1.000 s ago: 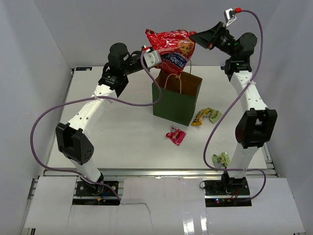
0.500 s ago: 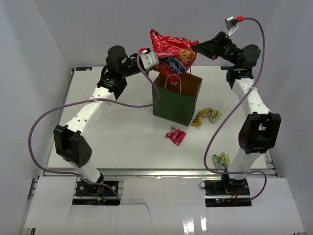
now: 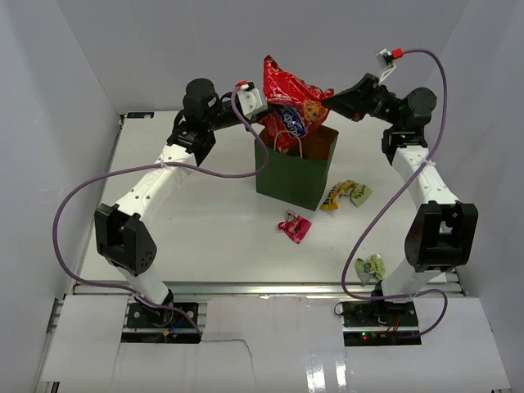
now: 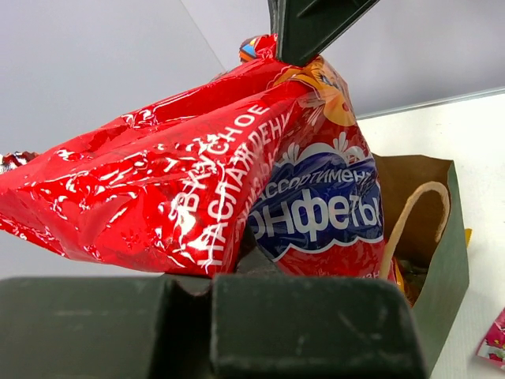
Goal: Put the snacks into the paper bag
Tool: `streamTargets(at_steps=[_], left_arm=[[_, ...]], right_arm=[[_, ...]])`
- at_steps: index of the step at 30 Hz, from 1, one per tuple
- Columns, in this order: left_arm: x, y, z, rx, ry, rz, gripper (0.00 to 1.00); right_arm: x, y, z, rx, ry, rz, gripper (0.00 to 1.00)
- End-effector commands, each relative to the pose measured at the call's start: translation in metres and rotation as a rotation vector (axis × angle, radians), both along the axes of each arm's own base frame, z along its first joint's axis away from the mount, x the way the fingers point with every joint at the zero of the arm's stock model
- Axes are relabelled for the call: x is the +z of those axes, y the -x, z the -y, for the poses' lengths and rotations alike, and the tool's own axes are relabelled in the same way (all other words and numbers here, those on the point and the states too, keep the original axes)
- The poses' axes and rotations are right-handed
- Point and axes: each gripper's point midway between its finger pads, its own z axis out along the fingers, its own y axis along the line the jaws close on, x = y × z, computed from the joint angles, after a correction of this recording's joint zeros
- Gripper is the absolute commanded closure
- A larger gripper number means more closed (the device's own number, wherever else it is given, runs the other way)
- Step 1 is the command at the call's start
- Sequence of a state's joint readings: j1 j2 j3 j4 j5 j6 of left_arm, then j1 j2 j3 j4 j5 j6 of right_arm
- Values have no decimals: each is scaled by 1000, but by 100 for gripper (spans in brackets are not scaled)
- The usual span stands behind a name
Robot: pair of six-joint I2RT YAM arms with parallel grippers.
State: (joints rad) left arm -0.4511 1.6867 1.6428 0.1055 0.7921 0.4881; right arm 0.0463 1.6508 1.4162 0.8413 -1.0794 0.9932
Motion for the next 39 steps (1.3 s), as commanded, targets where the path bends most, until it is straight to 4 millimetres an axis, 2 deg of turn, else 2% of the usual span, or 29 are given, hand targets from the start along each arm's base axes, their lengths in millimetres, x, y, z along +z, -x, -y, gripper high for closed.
streamTargets(at_steps=[1, 10, 14, 16, 19, 26, 33, 39], left_arm=[[65, -2, -12, 31, 92, 190, 100], [64, -12, 1, -8, 93, 194, 100], [61, -8, 7, -40, 74, 227, 100], [59, -7, 7, -44, 70, 226, 100], [55, -5, 7, -49, 62, 226, 100], [55, 7, 10, -64, 55, 239, 100], [47, 30, 20, -103, 48, 227, 100], [45, 38, 25, -104, 48, 225, 100]], right_arm=[[-1, 25, -2, 50, 93, 145, 92], [-19, 18, 0, 43, 178, 179, 89], [-26, 15, 2, 34, 241, 254, 88], [-35, 13, 3, 30, 269, 226, 86], [-37, 11, 6, 15, 308, 285, 84], [-61, 12, 10, 13, 401, 291, 81], [-77, 12, 15, 0, 470, 321, 80], [-86, 12, 18, -9, 498, 313, 76]])
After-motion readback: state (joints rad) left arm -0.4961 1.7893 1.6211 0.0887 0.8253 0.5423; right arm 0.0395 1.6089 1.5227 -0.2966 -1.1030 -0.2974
